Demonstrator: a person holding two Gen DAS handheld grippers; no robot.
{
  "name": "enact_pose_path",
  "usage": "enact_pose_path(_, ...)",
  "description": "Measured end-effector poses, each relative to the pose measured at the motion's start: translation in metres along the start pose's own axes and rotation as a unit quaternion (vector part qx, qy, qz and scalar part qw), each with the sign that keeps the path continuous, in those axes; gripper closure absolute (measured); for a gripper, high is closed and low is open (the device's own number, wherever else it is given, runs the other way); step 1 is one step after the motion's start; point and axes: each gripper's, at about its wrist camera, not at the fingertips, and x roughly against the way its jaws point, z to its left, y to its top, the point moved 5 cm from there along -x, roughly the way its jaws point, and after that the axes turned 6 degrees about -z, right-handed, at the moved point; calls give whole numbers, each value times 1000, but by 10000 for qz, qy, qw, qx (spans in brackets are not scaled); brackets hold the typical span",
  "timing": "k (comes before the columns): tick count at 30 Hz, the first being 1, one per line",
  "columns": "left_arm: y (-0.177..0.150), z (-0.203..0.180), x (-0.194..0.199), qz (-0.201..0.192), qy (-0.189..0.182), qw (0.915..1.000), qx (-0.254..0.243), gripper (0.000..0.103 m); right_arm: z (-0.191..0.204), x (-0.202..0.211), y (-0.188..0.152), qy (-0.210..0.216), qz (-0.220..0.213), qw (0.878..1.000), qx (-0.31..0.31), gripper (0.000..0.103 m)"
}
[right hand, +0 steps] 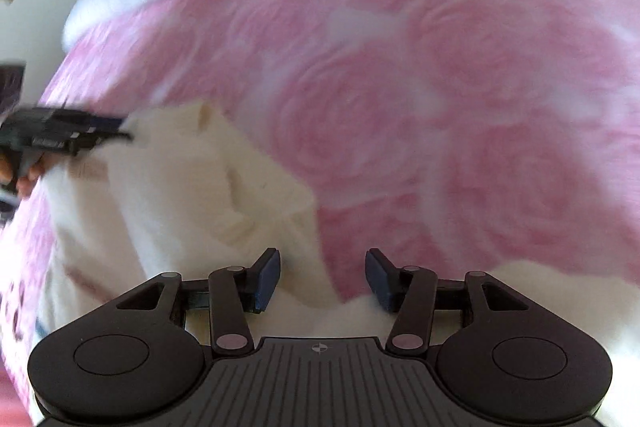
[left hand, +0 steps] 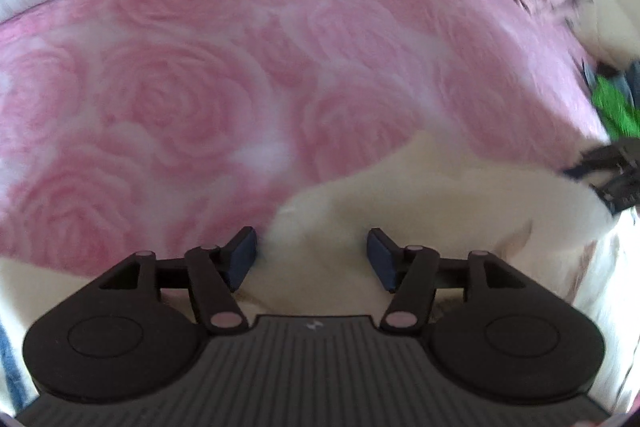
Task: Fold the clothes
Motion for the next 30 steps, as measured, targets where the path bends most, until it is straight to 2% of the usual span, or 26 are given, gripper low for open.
enact_pose_path(1, 2, 0, 1, -53, 20, 10000, -55, 63, 5, -8, 0, 45, 123, 9997, 200, 61)
enact_pose_path(2, 3, -1, 2, -105, 40, 9999, -111, 81, 13, -12, 1, -2, 171, 9982, 582, 76)
enact_pose_path(3, 5, -1, 3, -158, 60, 9997, -166, 82, 18, -14, 5, -23, 164, 9967, 798, 92)
enact_pose_path(4, 7, -2, 4, -210, 80, 9995, -222, 84, 15, -15, 16, -150, 63, 9969, 765, 93)
enact_pose_path(8, 13, -4, 8, -420, 159, 9980, -444, 85, 4, -20, 59, -654, -343, 9953, 631, 94)
enact_pose_path(13, 49, 13, -7, -749, 780, 9941, 77, 79, -10, -25, 112, -1281, -848, 9871, 460, 91)
enact_pose_path(14, 51, 16, -18, -629, 927, 9936, 151, 74, -13, -26, 123, -1406, -948, 9846, 425, 89)
enact_pose_path(16, 49, 24, -33, -412, 1185, 9915, 348, 72, -18, -27, 144, -1653, -1148, 9789, 356, 72)
enact_pose_path(19, 43, 39, -29, -462, 1452, 9849, 826, 72, -27, -27, 170, -1943, -1440, 9701, 192, 67)
enact_pose_path(20, 36, 44, -18, -532, 1510, 9819, 1009, 67, -29, -19, 159, -1779, -1519, 9722, -55, 64)
enact_pose_path(22, 21, 56, 12, -706, 1604, 9747, 1389, 62, -31, -3, 130, -1588, -1499, 9750, -417, 51)
enact_pose_path(25, -7, 76, 57, -907, 1814, 9594, 1959, 62, -32, 15, 82, -1729, -1280, 9746, -619, 51)
enact_pose_path(26, -22, 86, 73, -904, 1983, 9514, 2174, 61, -32, 21, 65, -1851, -1206, 9731, -660, 51)
enact_pose_path(28, -56, 110, 107, -879, 2359, 9300, 2679, 58, -33, 35, 34, -2069, -1096, 9688, -811, 51)
enact_pose_path(30, -83, 139, 130, -895, 2668, 9027, 3256, 57, -36, 50, 9, -2160, -1018, 9643, -1145, 51)
